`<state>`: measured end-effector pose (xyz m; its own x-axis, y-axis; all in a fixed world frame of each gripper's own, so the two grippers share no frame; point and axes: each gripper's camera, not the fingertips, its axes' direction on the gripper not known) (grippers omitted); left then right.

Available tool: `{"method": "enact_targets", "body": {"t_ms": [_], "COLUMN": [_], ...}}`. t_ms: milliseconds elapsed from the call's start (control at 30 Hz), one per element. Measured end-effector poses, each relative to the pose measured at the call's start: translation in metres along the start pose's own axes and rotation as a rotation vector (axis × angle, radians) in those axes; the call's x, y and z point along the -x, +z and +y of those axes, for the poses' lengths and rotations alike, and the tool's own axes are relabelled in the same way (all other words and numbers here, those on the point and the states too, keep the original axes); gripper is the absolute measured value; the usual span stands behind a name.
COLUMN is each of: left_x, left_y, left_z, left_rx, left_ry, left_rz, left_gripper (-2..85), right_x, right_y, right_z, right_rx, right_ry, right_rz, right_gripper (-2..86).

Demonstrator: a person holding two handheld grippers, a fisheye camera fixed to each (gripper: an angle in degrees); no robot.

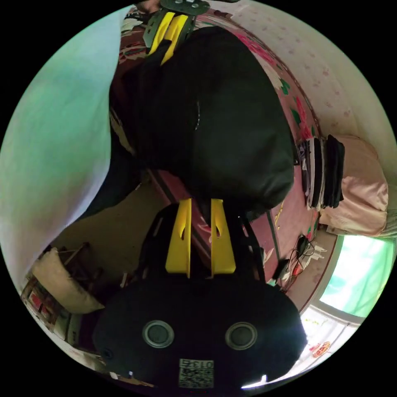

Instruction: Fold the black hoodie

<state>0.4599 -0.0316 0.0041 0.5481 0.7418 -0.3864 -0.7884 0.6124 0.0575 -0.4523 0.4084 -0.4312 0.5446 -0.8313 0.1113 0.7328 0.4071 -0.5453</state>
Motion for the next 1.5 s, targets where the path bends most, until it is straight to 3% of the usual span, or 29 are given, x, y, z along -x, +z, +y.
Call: {"method": "enact_targets", "body": {"t_ms": [167,333,433,633,733,833,967,1100,1200,1333,1467,1500], "left_x": [-0.012,-0.031,-0.032,-0.034,-0.038,-0.034,-0.016,-0.009,-0.016,-0.009,0.026,0.042], "left_y": [0.001,0.001,0.000,0.014,-0.020,-0.063,-0.052,-0.026,-0.008,0.005,0.013,0.018], "left_z": [-0.004,-0.006,0.001,0.003,0.015,0.032,0.043,0.056,0.039,0.031,0.039,0.050], "left_rx": [-0.018,0.009,0.009,0.042,-0.048,-0.283,-0.108,-0.140,-0.090,-0.100,-0.112,-0.159], "left_ry": [-0.013,0.062,0.045,0.017,-0.048,-0.151,-0.394,-0.473,-0.344,-0.325,-0.486,-0.591], "left_rz": [-0.003,-0.039,-0.043,0.095,0.169,0.073,-0.175,-0.208,-0.310,-0.322,-0.239,-0.141], "left_gripper": [5.5,5.5,5.5,7.5,6.8,4.6,1.6,5.0,8.4,8.4,6.1,5.7], "right_x": [-0.033,-0.056,-0.046,0.005,0.018,0.009,-0.027,-0.070,-0.077,-0.056,-0.021,-0.014], "right_y": [-0.052,-0.064,-0.037,0.014,0.010,0.000,-0.025,-0.043,-0.050,-0.038,0.010,0.022], "right_z": [0.045,-0.010,-0.046,-0.061,-0.055,-0.043,-0.025,-0.020,-0.048,-0.089,-0.112,-0.117], "right_rx": [-0.102,-0.302,-0.276,-0.229,-0.214,-0.229,-0.324,-0.480,-0.584,-0.541,-0.446,-0.403], "right_ry": [0.299,0.429,0.398,0.272,0.189,0.209,0.401,0.585,0.463,0.335,0.259,0.246], "right_rz": [-0.024,-0.170,-0.289,-0.076,-0.004,-0.085,-0.149,-0.204,-0.337,-0.299,-0.249,-0.265], "right_gripper": [2.3,0.4,0.2,0.0,0.0,-0.1,-0.1,0.1,0.5,0.4,0.1,0.1]}}
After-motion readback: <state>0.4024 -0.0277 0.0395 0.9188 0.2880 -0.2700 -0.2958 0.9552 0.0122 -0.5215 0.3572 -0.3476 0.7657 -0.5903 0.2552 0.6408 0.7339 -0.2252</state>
